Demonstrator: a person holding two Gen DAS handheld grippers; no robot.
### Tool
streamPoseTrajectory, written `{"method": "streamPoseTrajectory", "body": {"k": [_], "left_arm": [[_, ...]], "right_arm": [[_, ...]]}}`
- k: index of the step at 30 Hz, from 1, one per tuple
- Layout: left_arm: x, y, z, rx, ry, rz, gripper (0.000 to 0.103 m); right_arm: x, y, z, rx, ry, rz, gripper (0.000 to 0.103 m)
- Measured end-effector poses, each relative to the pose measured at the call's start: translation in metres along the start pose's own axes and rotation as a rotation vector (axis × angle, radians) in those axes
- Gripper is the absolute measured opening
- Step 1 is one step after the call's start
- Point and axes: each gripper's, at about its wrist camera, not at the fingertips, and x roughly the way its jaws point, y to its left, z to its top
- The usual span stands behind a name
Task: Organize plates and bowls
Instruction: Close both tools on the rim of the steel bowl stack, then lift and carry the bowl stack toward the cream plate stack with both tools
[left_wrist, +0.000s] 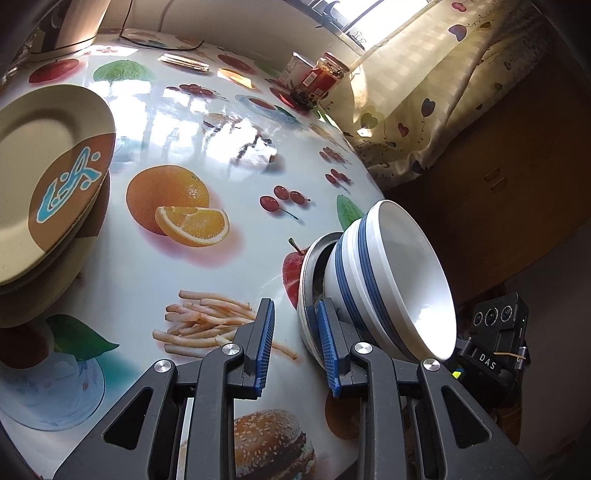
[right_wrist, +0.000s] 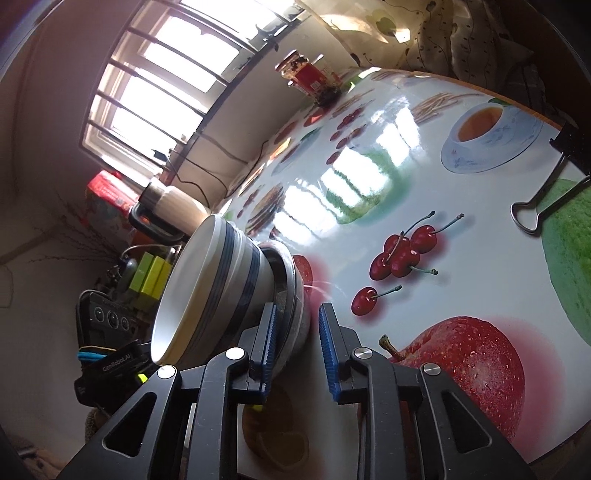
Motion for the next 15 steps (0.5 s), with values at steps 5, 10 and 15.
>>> {"method": "streamPoseTrajectory", "body": {"k": [5, 10, 15], "left_arm": [[0.000, 0.000, -0.001, 0.001, -0.002, -0.003, 0.024], [0.001, -0.004, 0.000, 0.015, -0.003, -0.021, 0.015], [0.001, -0.010, -0.001, 0.046, -0.005, -0.002, 0.011]], "right_arm": [[0.000, -0.004, -0.001, 0.027, 0.005, 0.024, 0.023], [-0.003, 0.002, -0.002, -0.008, -0.004, 0.018, 0.016], [-0.002, 0.004, -0.001, -0.024, -0.005, 0.013, 0.013]]}}
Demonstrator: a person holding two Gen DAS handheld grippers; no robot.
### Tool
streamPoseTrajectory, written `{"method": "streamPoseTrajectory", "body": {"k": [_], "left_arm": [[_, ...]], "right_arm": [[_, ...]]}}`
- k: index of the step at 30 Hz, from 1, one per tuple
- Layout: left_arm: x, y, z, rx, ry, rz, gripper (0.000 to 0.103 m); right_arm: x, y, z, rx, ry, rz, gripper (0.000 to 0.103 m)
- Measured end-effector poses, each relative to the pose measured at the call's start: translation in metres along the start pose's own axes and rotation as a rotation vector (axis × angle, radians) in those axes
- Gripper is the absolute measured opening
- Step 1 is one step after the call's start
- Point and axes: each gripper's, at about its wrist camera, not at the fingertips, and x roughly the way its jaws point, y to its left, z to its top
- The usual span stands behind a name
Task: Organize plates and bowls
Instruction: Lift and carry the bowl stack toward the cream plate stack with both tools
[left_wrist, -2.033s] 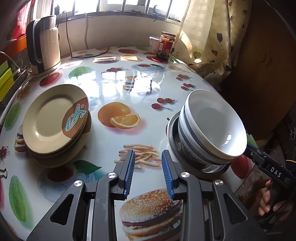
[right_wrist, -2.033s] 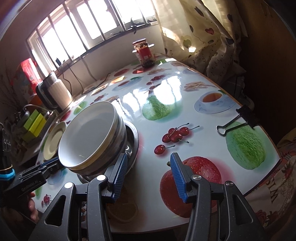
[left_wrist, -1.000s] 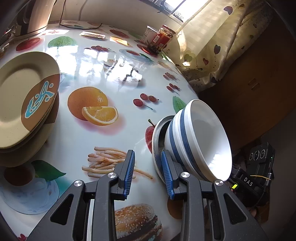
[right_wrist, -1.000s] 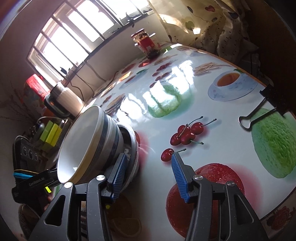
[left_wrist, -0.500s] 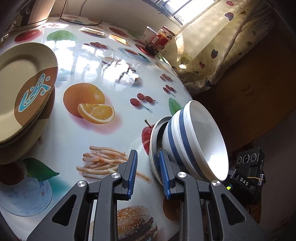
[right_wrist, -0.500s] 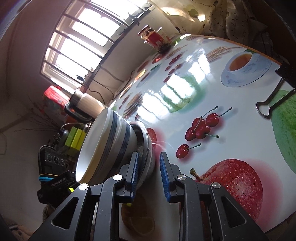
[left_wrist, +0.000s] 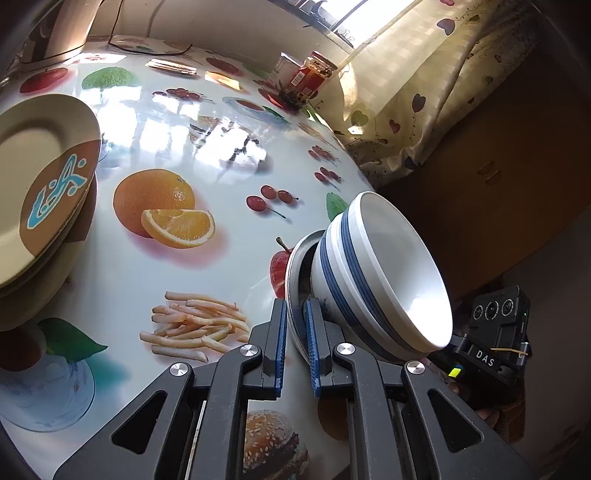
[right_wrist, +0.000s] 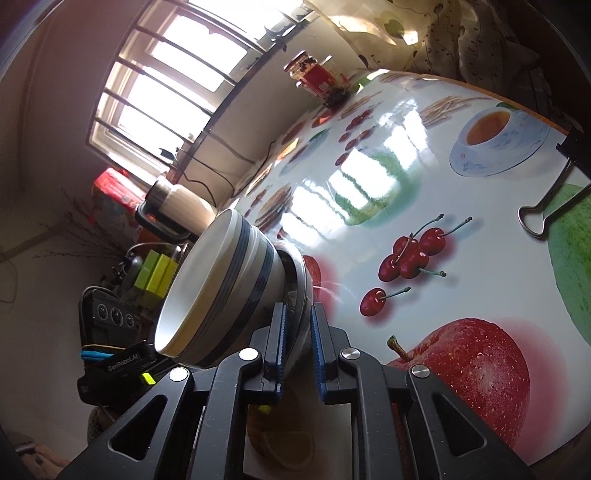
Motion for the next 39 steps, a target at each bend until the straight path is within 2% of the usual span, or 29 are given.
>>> {"method": "streamPoseTrajectory", "body": {"k": [3, 7, 19, 39], "left_arm": [[0.000, -0.001, 0.000, 0.008, -0.001, 0.012, 0.011], [0.000, -0.012, -0.002, 0.065, -0.009, 0.064, 0.011], [0.000, -0.008, -0.002, 0.043, -0.012, 0.053, 0.011], [-0.004, -0.009, -0.002, 0.051, -0.021, 0.084, 0.011]], "right_arm": [[0.000, 0.001, 0.000, -0.003, -0.002, -0.003, 0.013], [0.000, 0.001, -0.001, -0.010, -0.002, -0.007, 0.013], [-0.001, -0.001, -0.001, -0.013, -0.010, -0.004, 0.013], [0.003, 0.005, -0.002, -0.015, -0.009, -0.001, 0.013]]}}
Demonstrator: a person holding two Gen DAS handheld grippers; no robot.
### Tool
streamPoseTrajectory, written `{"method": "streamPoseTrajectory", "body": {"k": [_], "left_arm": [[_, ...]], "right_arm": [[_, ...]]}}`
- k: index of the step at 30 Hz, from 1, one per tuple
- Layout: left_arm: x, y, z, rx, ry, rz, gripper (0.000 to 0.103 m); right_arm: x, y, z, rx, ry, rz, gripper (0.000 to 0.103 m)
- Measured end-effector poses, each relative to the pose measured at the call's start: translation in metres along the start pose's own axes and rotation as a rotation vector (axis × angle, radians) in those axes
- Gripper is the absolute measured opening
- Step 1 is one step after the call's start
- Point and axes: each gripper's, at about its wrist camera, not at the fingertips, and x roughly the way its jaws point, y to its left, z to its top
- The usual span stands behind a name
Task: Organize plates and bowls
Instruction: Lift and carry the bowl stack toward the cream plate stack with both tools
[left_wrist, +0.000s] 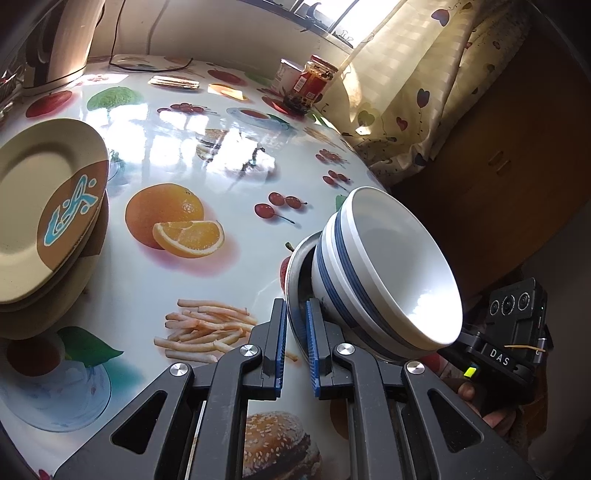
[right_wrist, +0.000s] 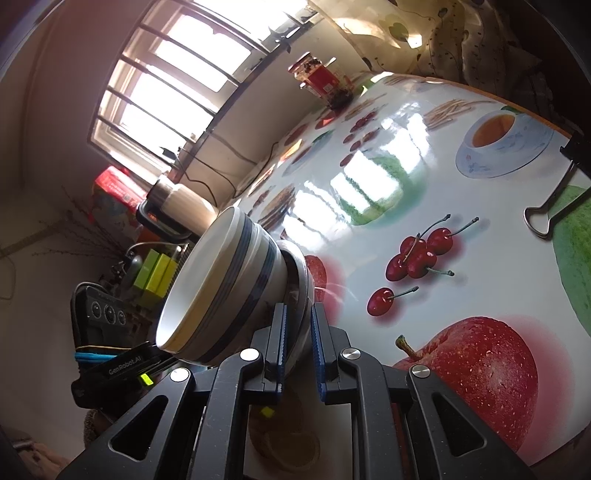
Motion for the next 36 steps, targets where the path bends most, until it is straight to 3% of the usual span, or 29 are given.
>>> {"method": "streamPoseTrajectory", "body": {"k": [36], "left_arm": [[-0.029, 0.002, 0.006, -0.015, -0.057, 0.053, 0.010]], "right_arm": [[0.013, 0.026, 0.012, -0.036, 0.017, 0.026, 0.013]]}}
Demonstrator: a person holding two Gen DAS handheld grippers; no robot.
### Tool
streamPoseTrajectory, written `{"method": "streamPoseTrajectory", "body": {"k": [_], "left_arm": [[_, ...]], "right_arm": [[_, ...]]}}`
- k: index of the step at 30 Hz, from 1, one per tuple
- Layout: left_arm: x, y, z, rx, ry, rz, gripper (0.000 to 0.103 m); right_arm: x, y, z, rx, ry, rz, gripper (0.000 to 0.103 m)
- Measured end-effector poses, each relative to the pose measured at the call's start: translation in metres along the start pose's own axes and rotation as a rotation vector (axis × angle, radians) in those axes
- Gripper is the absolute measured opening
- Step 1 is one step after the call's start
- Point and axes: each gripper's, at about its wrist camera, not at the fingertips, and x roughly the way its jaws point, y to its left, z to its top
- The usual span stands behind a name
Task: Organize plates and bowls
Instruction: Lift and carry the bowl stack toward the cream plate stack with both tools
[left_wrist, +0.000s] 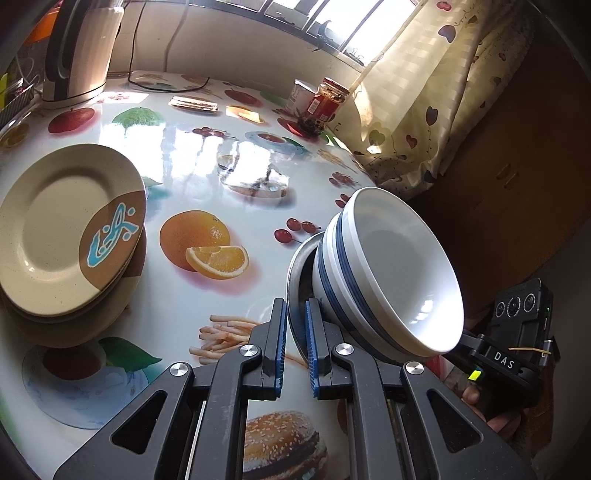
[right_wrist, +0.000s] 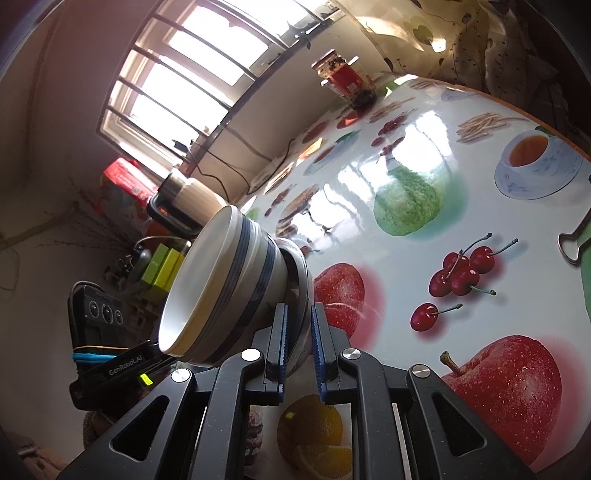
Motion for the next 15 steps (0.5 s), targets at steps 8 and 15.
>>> {"method": "streamPoseTrajectory", "body": {"k": [8, 15], "left_arm": [[-0.013, 0.004, 0.007, -0.014, -0.022, 0.013, 0.010], [-0.022, 0.012, 0.014, -0.029, -0.036, 0.035, 0.010]], "right_arm": [[0.006, 0.012, 0.007, -0.015, 0.010, 0.012, 0.013], [0.015, 0.025, 0.013, -0.034, 0.022, 0.027, 0.013]]}}
